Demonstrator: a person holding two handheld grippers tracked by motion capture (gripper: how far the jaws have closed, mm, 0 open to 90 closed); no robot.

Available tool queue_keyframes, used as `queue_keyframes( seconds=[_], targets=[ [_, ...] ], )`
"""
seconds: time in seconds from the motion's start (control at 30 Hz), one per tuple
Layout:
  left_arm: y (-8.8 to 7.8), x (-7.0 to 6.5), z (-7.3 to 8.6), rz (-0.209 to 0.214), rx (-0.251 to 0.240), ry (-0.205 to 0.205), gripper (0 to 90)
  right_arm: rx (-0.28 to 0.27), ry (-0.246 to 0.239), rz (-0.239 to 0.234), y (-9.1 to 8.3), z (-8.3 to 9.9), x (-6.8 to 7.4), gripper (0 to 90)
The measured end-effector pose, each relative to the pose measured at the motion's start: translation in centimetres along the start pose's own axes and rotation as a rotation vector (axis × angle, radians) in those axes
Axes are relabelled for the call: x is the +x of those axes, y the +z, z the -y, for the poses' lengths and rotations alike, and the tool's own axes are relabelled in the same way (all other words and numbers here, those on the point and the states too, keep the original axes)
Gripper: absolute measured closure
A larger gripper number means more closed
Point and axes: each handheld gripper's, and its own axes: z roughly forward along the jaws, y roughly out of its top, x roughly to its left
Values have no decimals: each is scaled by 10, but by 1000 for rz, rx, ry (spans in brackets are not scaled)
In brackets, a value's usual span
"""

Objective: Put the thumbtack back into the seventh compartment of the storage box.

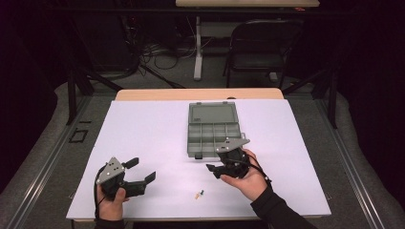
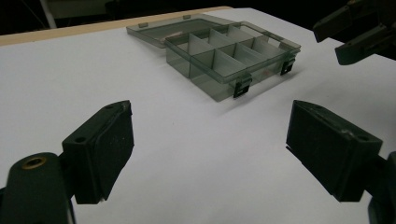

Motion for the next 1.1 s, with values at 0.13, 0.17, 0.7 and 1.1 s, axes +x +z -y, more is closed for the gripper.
queue_keyframes(
  seconds=[0.13,0.17,0.7,1.1],
  targets=[
    [0,0,0,-1,0,1,149,-2,-10,-13,2,9,7,401],
    [0,0,0,-2,2,2,149,-3,-9,-15,3,10,8,401],
    [0,0,0,1,1,3,149,25,-19,-114,23,43,36,462],
    [0,0,0,1,2,4,149,46,-47,-153,36,52,52,485]
  ],
)
